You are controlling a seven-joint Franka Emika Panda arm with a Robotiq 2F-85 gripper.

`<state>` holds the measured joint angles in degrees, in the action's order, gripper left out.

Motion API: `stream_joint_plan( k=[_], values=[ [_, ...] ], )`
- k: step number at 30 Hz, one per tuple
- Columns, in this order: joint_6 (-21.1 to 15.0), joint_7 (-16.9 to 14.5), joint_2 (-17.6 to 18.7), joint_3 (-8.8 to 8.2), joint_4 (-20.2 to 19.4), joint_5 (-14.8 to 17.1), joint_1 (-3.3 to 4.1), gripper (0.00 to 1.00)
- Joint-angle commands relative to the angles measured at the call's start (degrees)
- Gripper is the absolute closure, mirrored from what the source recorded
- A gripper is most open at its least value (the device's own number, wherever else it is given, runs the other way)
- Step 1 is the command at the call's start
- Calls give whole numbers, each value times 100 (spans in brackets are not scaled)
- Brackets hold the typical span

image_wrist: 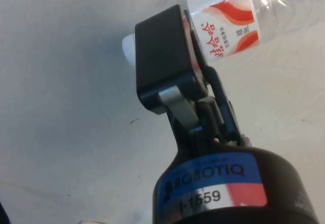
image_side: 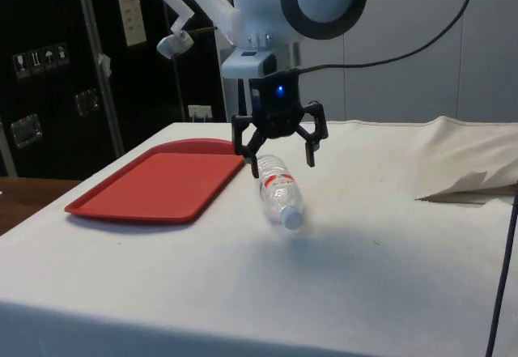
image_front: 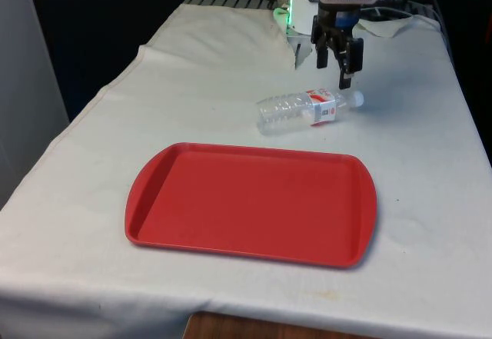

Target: Place the bottle upright on the tray.

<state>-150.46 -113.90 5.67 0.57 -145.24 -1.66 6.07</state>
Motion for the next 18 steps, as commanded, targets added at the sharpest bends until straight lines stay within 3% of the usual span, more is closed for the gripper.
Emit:
stream_joint_plan(
  k=[1,9,18],
  values=[
    [0,-23,57,-6,63,-6,-6,0],
    [34,-52,281,-23,252,0,0,0],
    [-40,-355,378,-132,264,-6,-29,0]
  ],
)
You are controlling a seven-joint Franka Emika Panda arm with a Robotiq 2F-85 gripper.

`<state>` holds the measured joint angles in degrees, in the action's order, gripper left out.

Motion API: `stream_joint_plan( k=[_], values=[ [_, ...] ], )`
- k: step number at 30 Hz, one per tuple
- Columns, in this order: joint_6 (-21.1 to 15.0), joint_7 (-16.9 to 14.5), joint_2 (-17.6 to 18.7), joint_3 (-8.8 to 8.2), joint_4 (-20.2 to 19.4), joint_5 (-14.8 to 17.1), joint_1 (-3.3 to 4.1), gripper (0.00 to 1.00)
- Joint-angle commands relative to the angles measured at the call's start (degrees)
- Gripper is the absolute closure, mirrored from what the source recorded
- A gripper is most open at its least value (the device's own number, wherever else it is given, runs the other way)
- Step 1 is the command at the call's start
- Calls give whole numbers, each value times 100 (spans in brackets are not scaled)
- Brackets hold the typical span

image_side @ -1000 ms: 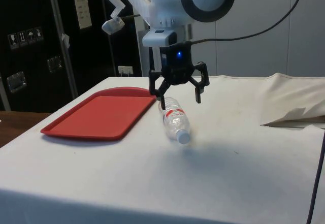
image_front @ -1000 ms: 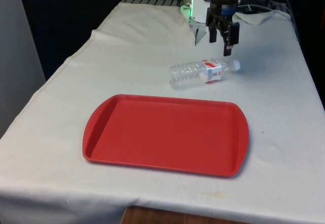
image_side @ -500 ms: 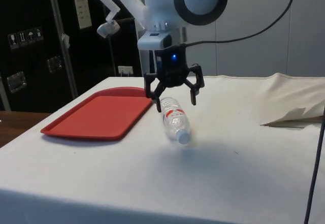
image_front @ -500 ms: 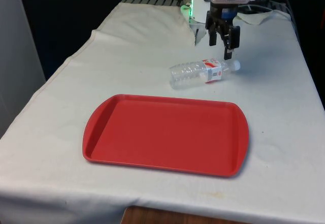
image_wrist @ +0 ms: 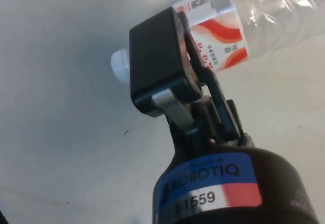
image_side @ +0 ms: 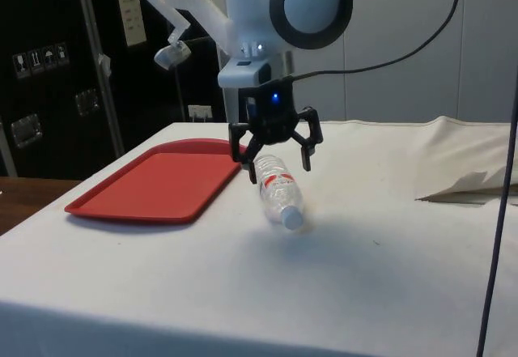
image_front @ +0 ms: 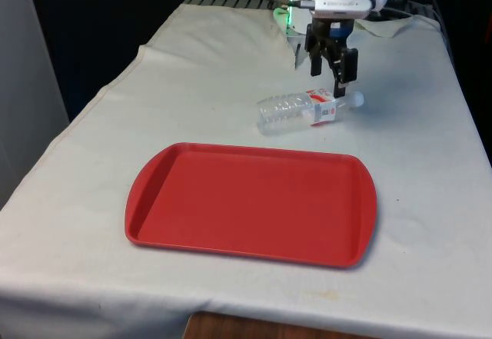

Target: Place the bottle upright on the tray.

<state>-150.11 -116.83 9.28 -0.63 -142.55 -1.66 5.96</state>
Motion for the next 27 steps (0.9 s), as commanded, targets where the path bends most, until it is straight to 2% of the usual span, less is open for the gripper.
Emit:
stream_joint_plan(
  k=[1,6,7,8,14,17,18,23,24,25,27],
  values=[
    [-74,-63,17,-11,-6,-6,-17,0],
    [-92,-235,74,-86,23,-6,-23,0],
    [-17,-206,52,-92,11,0,-6,0],
    [-97,-264,92,-97,34,-6,-23,0],
    [-138,-407,149,-160,69,-23,-11,0],
    [-63,-413,143,-160,74,0,-11,0],
    [-166,-407,138,-183,57,-86,0,0],
    [-201,-292,92,-201,17,-286,57,0],
    [-97,-430,132,-143,63,-115,6,0],
    [-189,-206,74,-189,11,-372,74,0],
    [-183,-103,69,-172,11,-487,86,0]
  ],
)
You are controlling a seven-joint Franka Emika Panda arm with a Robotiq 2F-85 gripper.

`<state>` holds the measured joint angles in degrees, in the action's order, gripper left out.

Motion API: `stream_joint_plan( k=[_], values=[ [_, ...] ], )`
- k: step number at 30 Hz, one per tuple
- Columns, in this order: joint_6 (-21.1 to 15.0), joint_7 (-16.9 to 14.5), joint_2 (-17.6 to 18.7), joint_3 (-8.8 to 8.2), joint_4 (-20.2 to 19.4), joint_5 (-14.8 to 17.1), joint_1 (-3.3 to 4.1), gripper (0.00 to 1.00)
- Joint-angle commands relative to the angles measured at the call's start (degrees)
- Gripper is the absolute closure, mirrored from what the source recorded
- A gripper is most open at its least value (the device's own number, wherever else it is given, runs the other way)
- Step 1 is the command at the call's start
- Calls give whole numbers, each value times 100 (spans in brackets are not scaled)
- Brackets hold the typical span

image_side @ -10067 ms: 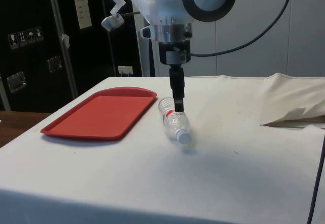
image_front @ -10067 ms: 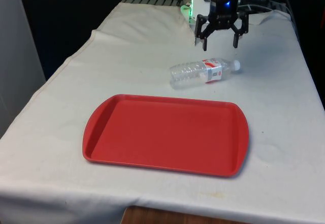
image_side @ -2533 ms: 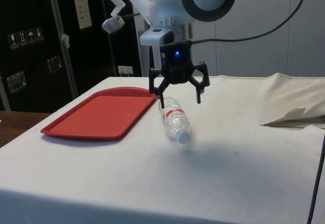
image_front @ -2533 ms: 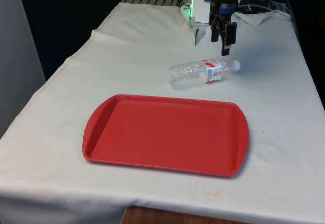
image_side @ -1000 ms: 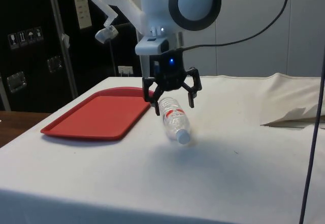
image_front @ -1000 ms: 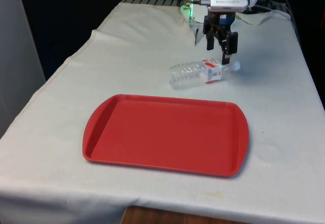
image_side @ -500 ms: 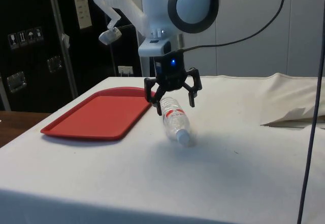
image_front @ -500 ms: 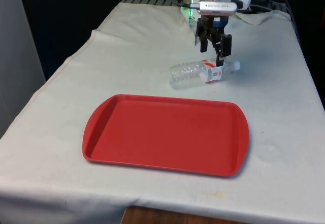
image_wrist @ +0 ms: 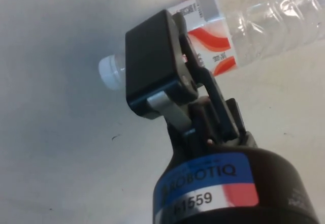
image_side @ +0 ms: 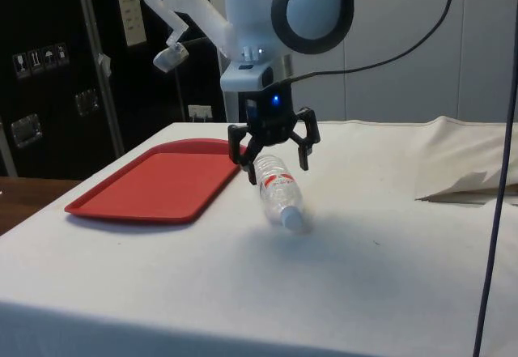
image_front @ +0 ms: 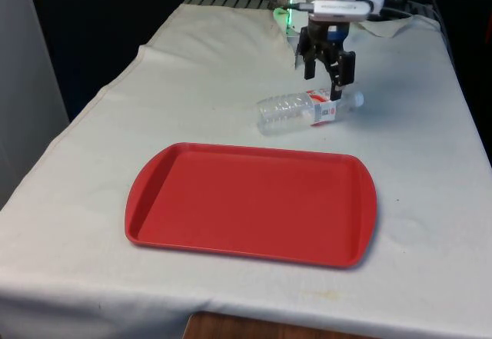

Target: Place the bottle upright on the tray.

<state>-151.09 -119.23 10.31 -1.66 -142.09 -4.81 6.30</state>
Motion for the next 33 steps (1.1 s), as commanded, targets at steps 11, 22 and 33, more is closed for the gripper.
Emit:
stream_joint_plan(
  k=[11,22,33],
  values=[
    [-229,728,-40,40,-46,-808,86,0],
    [-464,1238,-17,109,-74,-1432,109,0],
    [-596,1765,-11,178,-80,-2120,126,0]
  ],
)
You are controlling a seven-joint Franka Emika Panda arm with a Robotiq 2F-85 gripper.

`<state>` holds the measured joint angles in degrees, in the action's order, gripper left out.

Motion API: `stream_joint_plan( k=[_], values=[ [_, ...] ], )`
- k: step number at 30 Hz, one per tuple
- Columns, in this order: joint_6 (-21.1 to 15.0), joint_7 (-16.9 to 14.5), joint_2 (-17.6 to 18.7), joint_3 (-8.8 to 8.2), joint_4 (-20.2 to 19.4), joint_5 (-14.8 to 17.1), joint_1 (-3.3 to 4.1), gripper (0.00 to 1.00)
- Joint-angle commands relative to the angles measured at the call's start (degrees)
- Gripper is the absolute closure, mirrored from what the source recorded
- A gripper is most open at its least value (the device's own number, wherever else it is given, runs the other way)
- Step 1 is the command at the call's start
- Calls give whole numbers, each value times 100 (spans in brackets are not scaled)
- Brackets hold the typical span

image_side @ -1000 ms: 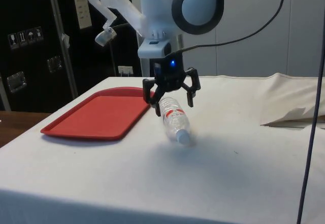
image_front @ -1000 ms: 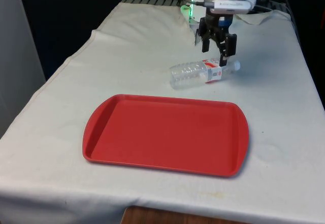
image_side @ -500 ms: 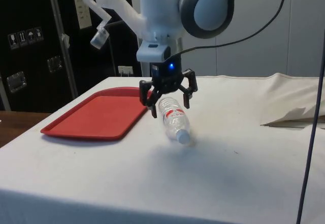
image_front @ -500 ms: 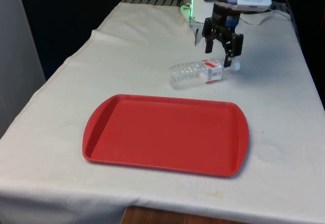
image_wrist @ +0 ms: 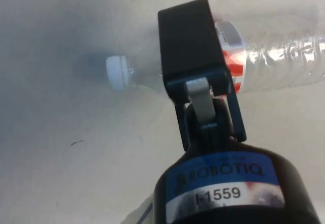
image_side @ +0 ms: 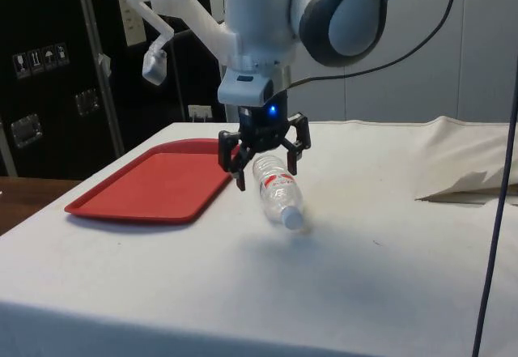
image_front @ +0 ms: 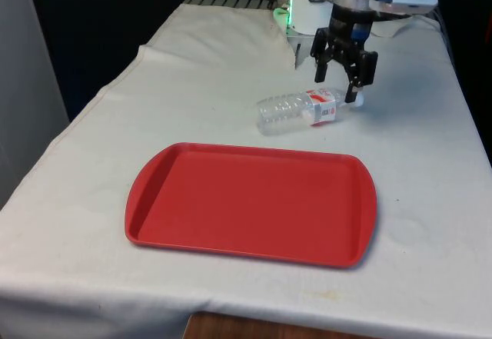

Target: Place the bottle upright on the tray.

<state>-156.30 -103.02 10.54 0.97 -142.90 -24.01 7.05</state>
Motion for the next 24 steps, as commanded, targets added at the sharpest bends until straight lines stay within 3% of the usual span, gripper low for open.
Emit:
stream_joint_plan(
  k=[1,2,3,10,11,12,18,19,20,24],
  values=[
    [-86,183,-34,-80,0,-252,52,0],
    [-11,40,0,0,0,-57,0,0],
    [-92,218,-34,-80,0,-304,52,0],
    [-126,550,-40,-34,0,-762,63,0],
    [-57,424,0,46,-6,-584,11,0],
    [-126,602,-46,-29,0,-819,63,0],
    [-120,968,-80,29,-92,-1215,63,0],
    [-69,779,0,103,-63,-991,11,0],
    [-120,1031,-86,34,-115,-1278,63,0],
    [-97,1375,-86,46,-172,-1570,52,0]
  ],
)
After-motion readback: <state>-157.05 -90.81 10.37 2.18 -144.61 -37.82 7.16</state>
